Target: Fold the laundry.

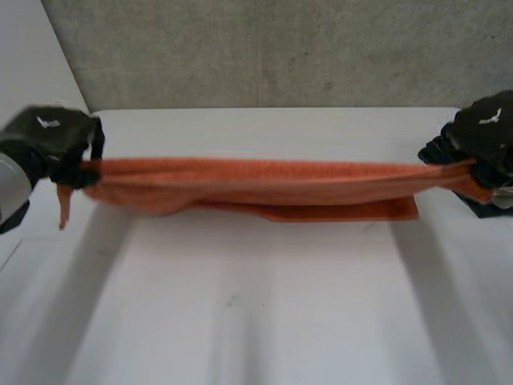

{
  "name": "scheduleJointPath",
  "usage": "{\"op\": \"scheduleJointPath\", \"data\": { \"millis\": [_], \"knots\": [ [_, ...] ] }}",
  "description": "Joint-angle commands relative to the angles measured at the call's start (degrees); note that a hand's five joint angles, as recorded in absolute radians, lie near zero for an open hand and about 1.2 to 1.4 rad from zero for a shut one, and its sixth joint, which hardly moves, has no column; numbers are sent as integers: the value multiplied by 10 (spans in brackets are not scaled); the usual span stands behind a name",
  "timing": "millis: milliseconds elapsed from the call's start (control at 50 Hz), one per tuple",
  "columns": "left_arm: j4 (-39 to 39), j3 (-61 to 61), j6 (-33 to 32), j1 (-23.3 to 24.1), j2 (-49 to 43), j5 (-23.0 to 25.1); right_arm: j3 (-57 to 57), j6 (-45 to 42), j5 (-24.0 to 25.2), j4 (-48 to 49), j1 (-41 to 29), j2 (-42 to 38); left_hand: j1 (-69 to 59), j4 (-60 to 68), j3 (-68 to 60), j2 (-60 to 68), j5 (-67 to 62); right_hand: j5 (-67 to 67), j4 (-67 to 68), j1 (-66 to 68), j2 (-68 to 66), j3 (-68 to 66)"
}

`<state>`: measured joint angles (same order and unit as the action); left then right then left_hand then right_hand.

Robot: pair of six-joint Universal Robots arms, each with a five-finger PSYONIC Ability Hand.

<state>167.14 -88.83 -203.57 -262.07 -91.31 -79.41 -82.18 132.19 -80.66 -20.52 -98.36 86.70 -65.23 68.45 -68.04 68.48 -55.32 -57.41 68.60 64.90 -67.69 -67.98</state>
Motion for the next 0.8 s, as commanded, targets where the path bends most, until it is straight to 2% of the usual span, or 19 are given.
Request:
{"op": "scheduleJointPath", "data": {
  "millis": [20, 120, 200, 240, 280, 300, 380, 400, 520, 600, 800],
  "knots": [
    [-22, 78, -67, 16, -157, -12, 43, -26, -15, -23, -30, -111, -148, 115, -120, 115, -147, -126, 114, 151, -123, -120],
    [18, 174, -84, 34, -242, -32, 117, -9, -63, 33, -49, -208, -148, 115, -120, 115, -147, -126, 114, 151, -123, -120],
    [92, 284, -81, 42, -266, -37, 238, 18, -107, 130, -73, -259, -148, 115, -120, 115, -147, -126, 114, 151, -123, -120],
    [168, 346, -71, 43, -265, -44, 308, 39, -122, 202, -74, -268, -148, 115, -120, 115, -147, -126, 114, 151, -123, -120],
    [224, 375, -59, 42, -259, -49, 339, 52, -122, 263, -71, -268, -148, 115, -120, 115, -147, -126, 114, 151, -123, -120],
    [279, 390, -38, 40, -248, -50, 353, 62, -118, 325, -69, -266, -148, 115, -120, 115, -147, -126, 114, 151, -123, -120],
    [376, 401, 27, 33, -229, -51, 342, 76, -85, 456, -66, -238, -148, 115, -120, 115, -147, -126, 114, 151, -123, -120],
    [379, 400, 33, 31, -227, -50, 334, 78, -78, 471, -66, -233, -148, 115, -120, 115, -147, -126, 114, 151, -123, -120],
    [322, 355, 53, 15, -220, -44, 264, 77, -39, 478, -60, -217, -148, 115, -120, 115, -147, -126, 114, 151, -123, -120],
    [304, 285, 52, 5, -215, -34, 210, 76, -35, 464, -59, -214, -148, 115, -120, 115, -147, -126, 114, 151, -123, -120],
    [348, 75, 27, -7, -244, 14, 38, 76, -4, 405, -63, -211, -148, 115, -120, 115, -147, -126, 114, 151, -123, -120]
  ]
}}
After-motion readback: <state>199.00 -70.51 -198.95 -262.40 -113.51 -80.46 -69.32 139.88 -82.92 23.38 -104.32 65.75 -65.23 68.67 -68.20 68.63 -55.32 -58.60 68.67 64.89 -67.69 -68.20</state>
